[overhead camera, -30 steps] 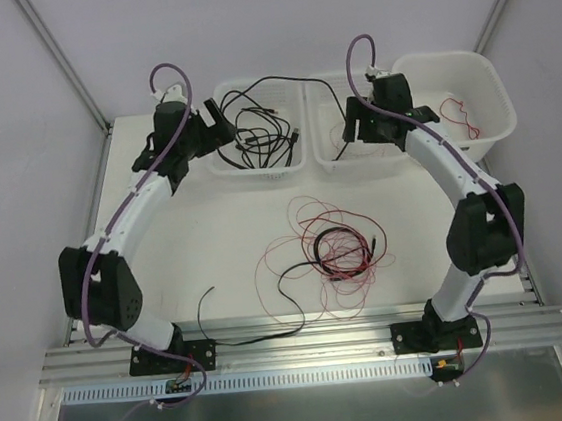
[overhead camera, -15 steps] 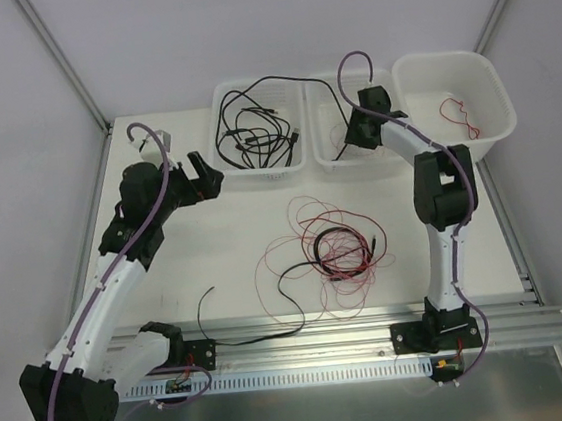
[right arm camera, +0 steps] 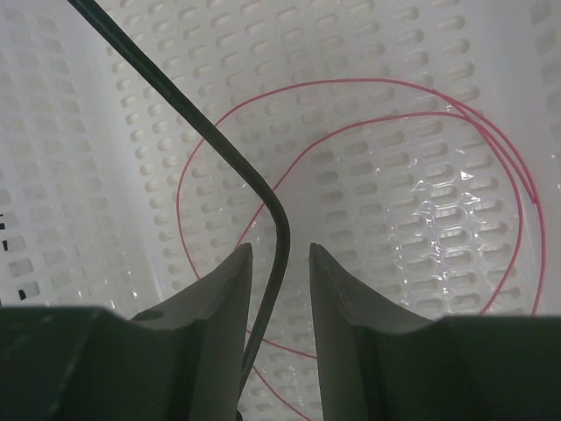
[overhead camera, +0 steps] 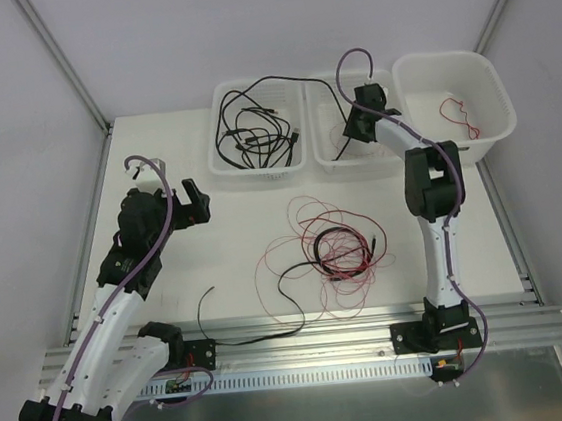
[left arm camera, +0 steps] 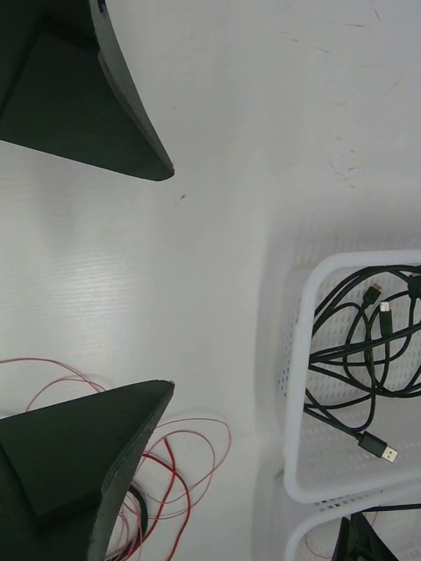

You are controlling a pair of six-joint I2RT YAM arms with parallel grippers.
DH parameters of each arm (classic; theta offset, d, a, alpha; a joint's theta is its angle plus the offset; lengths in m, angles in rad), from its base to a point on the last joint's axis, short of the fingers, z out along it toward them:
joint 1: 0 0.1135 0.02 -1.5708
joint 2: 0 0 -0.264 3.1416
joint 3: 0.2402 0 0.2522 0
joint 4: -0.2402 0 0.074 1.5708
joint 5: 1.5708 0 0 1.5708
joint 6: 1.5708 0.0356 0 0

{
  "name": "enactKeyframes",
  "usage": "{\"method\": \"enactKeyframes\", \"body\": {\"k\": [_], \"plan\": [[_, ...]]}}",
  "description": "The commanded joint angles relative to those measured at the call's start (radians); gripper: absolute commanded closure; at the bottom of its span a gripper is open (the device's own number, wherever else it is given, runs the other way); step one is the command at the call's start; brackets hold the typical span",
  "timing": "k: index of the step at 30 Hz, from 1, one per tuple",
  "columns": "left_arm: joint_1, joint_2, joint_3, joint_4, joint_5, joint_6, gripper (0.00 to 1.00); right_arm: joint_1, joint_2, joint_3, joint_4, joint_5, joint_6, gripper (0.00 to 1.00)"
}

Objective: Untangle the cables

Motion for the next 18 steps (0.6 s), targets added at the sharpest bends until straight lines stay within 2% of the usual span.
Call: {"method": "enactKeyframes", "body": {"k": [1,5,12,18], "plan": [[0.002,0.000,0.005,0.026,-0.025,0.029,0.01,-0.005,0.028,0.066,-0.008,-0.021,0.013,0.64],[0.002,-0.003,0.002,0.025,-0.025,0.035,0.01,-0.008,0.045,0.078,-0.027,-0.027,0.022,0.67],[0.002,-0.009,0.000,0.025,-0.025,0.034,0.01,-0.008,0.027,0.072,-0.015,-0.025,0.002,0.99],[0.002,-0.020,-0.003,0.025,-0.028,0.034,0.01,-0.009,-0.137,-0.021,0.074,-0.045,-0.031,0.99]]}}
